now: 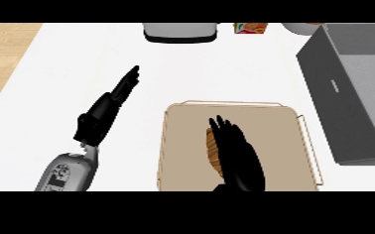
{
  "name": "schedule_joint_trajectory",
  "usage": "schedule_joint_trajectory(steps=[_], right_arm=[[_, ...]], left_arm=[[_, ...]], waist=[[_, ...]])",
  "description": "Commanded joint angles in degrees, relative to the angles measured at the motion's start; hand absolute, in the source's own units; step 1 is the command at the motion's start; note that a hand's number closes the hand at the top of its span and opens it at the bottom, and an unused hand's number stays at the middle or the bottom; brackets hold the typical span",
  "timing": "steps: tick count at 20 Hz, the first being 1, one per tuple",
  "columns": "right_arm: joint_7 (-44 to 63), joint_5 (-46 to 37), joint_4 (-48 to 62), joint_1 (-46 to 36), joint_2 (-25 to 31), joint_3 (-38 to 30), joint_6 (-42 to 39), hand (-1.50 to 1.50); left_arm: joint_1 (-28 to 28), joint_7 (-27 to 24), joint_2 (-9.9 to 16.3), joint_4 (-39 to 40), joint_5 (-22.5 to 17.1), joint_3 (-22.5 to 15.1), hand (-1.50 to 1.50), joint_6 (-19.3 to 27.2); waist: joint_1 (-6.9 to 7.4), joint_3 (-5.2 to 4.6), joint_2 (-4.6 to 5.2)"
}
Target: Pick the croissant from the tray and place it in the cardboard box
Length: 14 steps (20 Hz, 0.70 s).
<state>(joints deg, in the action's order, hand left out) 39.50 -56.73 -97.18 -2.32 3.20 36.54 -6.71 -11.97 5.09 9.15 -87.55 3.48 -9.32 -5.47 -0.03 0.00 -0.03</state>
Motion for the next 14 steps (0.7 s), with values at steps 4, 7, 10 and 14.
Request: schedule_joint_trajectory(steps=[4, 7, 10, 14], right_arm=[[-3.74, -0.43, 8.19, -0.71, -1.91, -2.43, 0.66, -1.50], [-4.93, 0.41, 11.02, -3.68, -1.81, -5.47, -0.76, -1.50], [-2.71, -0.96, 2.47, 3.65, -0.88, -0.82, -1.90, -1.50], [-5.92, -2.22, 13.07, -0.92, -2.57, -2.95, 1.82, -1.50]], left_arm=[[-0.26, -0.59, -0.67, 1.11, 0.96, 2.37, 0.00, -2.05], [1.82, 0.10, -0.53, -2.39, 0.74, 2.10, 0.00, -3.32], [-0.13, 0.11, -2.15, 0.32, 1.89, 3.17, 0.00, -2.84], [1.21, -2.16, -4.54, 1.25, 5.26, 0.69, 0.00, -0.66]], waist=[[0.00, 0.00, 0.04], [0.15, 0.00, 0.04], [-0.11, -0.01, 0.00], [0.01, 0.00, 0.03]])
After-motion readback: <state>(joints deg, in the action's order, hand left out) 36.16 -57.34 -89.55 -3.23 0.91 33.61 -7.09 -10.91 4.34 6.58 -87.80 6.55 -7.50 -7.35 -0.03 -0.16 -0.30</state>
